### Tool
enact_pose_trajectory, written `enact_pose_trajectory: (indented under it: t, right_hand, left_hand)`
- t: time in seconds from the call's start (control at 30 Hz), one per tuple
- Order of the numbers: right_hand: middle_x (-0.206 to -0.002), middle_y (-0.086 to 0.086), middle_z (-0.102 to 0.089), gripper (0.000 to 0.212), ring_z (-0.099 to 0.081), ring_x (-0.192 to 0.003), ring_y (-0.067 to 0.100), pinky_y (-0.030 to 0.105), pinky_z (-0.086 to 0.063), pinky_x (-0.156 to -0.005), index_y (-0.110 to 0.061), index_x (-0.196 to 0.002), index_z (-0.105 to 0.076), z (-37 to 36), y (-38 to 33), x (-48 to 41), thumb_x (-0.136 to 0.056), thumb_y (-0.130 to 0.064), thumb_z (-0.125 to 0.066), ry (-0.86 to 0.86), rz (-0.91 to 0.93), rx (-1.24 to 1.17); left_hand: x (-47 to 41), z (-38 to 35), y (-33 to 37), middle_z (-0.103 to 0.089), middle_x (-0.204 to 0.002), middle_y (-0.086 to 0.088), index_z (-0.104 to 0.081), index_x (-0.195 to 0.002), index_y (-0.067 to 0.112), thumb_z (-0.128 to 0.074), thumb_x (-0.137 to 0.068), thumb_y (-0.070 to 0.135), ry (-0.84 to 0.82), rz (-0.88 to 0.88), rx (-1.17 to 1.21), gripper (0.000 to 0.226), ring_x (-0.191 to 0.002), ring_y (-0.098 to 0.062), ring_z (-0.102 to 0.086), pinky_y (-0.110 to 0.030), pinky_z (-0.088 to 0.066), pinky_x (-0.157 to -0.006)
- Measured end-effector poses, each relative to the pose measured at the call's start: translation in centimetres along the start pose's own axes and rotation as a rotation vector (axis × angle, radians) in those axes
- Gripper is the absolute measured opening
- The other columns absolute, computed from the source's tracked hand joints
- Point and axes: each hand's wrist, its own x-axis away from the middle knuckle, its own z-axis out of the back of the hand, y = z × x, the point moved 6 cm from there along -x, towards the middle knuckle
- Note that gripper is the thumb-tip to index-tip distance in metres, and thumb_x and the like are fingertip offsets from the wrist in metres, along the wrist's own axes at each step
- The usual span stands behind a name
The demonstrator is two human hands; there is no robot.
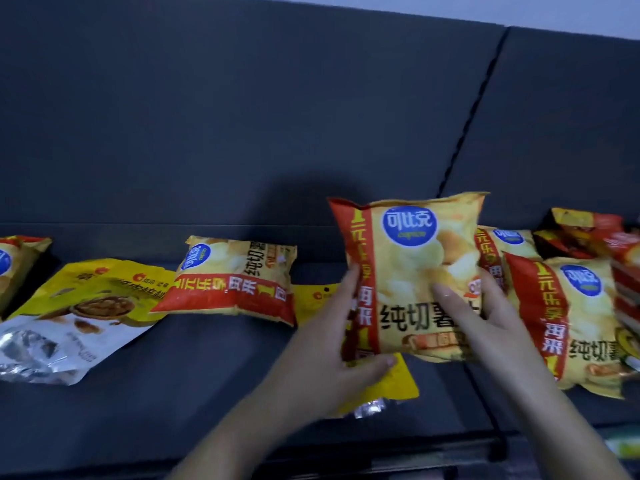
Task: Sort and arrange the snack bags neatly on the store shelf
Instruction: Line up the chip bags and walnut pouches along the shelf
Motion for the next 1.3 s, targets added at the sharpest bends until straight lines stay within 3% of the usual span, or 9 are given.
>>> enact_pose_trajectory:
  t: [0.1, 0.2, 0.33, 0.47, 0.6, 0.8, 1.0, 1.13, 1.3]
  right_hand:
    - [-0.116, -0.03, -0.054, 0.047, -0.054, -0.103, -0.009, 0.026, -0.042, -0.088, -0.051, -0.122, -0.041, 4.5, 2.2, 0.3, -0.081, -0.054, -0.063, 0.157, 0.011, 0.151]
    - [-0.127, -0.038, -0.033, 0.075, -0.04, -0.12, -0.003, 0.025, -0.033, -0.097, -0.034, -0.147, -0.016, 6.8, 5.0, 0.7, -0.086, -0.057, -0.053, 0.22, -0.003, 0.323]
    - [-0.157, -0.01, -0.011, 0.084, -0.01, -0.142, 0.003, 0.025, -0.014, -0.112, -0.028, -0.15, -0.002, 7.7, 8.3, 0.7, -0.082, -0.068, -0.031, 0.238, 0.061, 0.539]
    - [-0.159, -0.004, -0.004, 0.08, 0.0, -0.141, -0.003, 0.004, -0.002, -0.105, -0.027, -0.151, -0.001, 7.3, 9.5, 0.2, -0.086, -0.066, -0.025, 0.258, 0.094, 0.614]
    - [-0.158, -0.003, -0.004, 0.077, 0.0, -0.143, 0.001, 0.023, -0.009, -0.113, -0.026, -0.15, -0.002, 7.3, 9.6, -0.2, -0.088, -0.063, -0.026, 0.232, 0.142, 0.603]
    - [-0.156, 0.004, -0.013, 0.055, -0.011, -0.144, 0.014, 0.039, -0.02, -0.113, -0.012, -0.143, -0.032, 4.9, 4.2, -1.3, -0.094, -0.034, -0.042, 0.236, 0.399, 0.705]
    - [-0.139, 0.01, -0.045, 0.045, -0.038, -0.129, 0.019, 0.02, -0.024, -0.106, -0.008, -0.128, -0.052, -5.1, 0.0, -3.2, -0.089, -0.028, -0.046, -0.123, 0.597, 0.794]
    - [-0.15, 0.005, -0.028, 0.064, -0.024, -0.14, 0.021, 0.031, -0.018, -0.114, -0.014, -0.146, -0.026, -13.5, 1.4, -4.5, -0.092, -0.037, -0.051, -0.487, 0.518, 1.063]
    - [-0.156, 0.006, -0.008, 0.1, -0.018, -0.142, 0.027, 0.038, -0.022, -0.114, -0.022, -0.15, 0.003, -19.9, 3.5, -6.7, -0.08, -0.055, -0.061, -0.736, 0.407, 1.283]
  left_hand:
    - [-2.2, -5.8, 0.4, -0.027, -0.131, 0.046, 0.02, -0.136, 0.056, -0.069, -0.082, 0.043, -0.136, 0.028, -0.04, 0.104, -0.118, 0.019, -0.037, -0.006, -0.034, -0.097]
    - [-3.2, -10.2, -0.4, -0.027, -0.148, 0.019, 0.023, -0.141, 0.048, -0.064, -0.086, 0.043, -0.208, 0.051, -0.14, 0.104, -0.125, -0.004, -0.042, -0.029, -0.042, -0.102]
    - [-3.5, -13.1, -1.3, -0.023, -0.149, 0.011, 0.027, -0.138, 0.048, -0.055, -0.094, 0.034, -0.186, 0.073, -0.244, 0.095, -0.125, -0.008, -0.04, -0.028, -0.044, -0.1]
    - [-3.9, -13.7, -1.9, -0.028, -0.147, 0.009, 0.033, -0.132, 0.046, -0.052, -0.096, 0.032, -0.157, 0.141, -0.305, 0.093, -0.124, -0.01, -0.042, -0.026, -0.042, -0.1]
    - [-4.0, -13.6, -1.7, -0.028, -0.15, 0.007, 0.033, -0.132, 0.044, -0.054, -0.095, 0.032, -0.197, 0.152, -0.344, 0.095, -0.125, -0.012, -0.043, -0.027, -0.041, -0.101]
    - [-3.9, -8.7, 0.0, -0.035, -0.148, 0.011, -0.02, -0.149, 0.03, -0.055, -0.093, 0.039, -0.141, 0.065, -0.479, 0.066, -0.13, -0.01, -0.039, -0.026, -0.036, -0.102]
    - [-1.7, 4.2, -2.2, -0.058, -0.127, 0.005, -0.057, -0.127, 0.019, -0.064, -0.088, 0.027, 0.29, 0.134, -0.584, 0.04, -0.119, -0.014, -0.049, -0.024, -0.036, -0.094]
    - [0.9, 11.8, -7.0, -0.059, -0.124, -0.012, -0.056, -0.126, 0.009, -0.074, -0.077, 0.024, 0.391, 0.327, -0.831, 0.055, -0.115, -0.033, -0.051, -0.037, -0.04, -0.094]
    - [3.9, 16.5, -12.0, -0.039, -0.144, -0.011, -0.028, -0.146, 0.012, -0.07, -0.078, 0.036, 0.341, 0.518, -0.989, 0.083, -0.13, -0.031, -0.038, -0.041, -0.033, -0.104]
